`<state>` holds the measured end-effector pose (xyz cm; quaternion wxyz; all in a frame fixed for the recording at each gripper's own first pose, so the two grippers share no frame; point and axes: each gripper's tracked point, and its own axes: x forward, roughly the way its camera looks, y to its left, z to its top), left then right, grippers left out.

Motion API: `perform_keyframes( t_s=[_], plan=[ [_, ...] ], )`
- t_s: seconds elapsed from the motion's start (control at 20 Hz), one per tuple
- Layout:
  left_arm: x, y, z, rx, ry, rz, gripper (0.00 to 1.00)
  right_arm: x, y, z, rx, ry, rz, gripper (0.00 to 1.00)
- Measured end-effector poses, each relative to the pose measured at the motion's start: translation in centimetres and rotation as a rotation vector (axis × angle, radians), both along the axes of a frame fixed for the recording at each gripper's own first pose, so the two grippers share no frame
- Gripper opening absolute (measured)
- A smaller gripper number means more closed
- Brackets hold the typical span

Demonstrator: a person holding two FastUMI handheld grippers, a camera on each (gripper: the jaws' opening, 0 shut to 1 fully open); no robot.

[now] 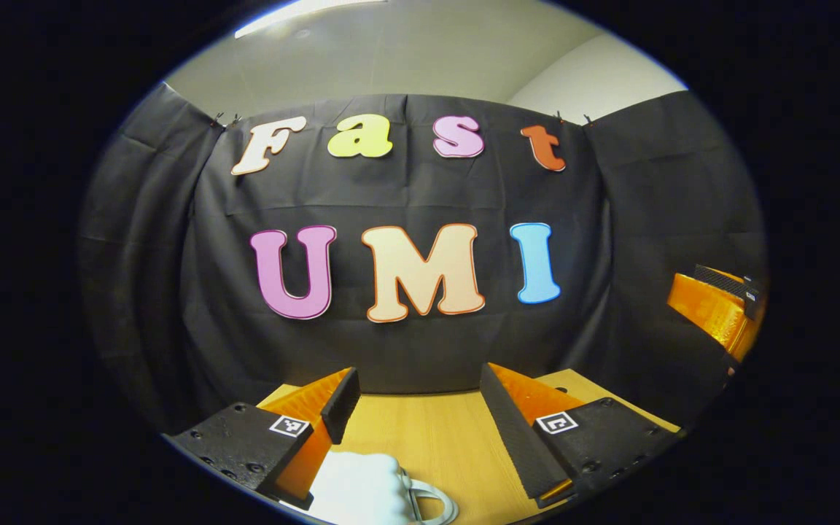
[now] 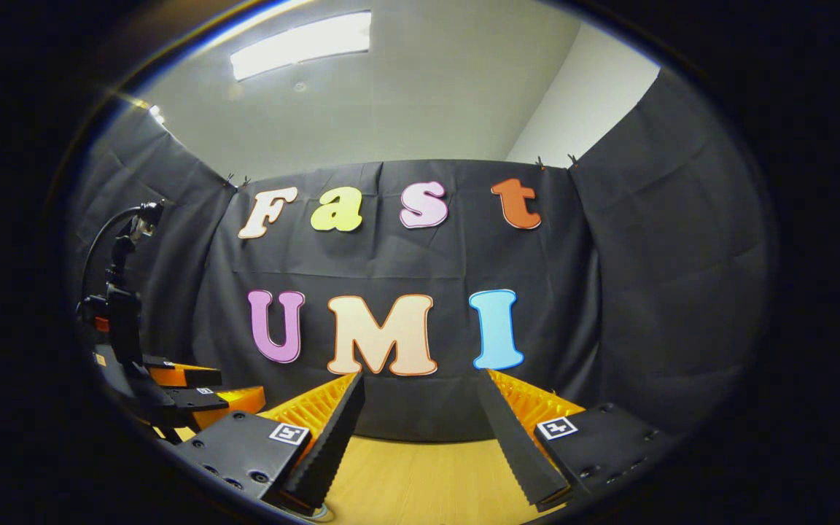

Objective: First open the suitcase, pack the skin care products into it, and then close the suitcase.

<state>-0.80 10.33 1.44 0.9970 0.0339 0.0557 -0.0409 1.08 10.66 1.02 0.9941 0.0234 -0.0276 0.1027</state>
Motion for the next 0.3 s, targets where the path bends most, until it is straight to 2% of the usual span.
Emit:
perform_keyframes(
  t_s=[0.3],
  plan=[
    [-0.77, -0.27, 0.03, 0.006, -0.005, -0.038, 1.00, -0.60, -0.08, 0.70, 0.001, -0.005, -0.020, 0.97]
  ],
)
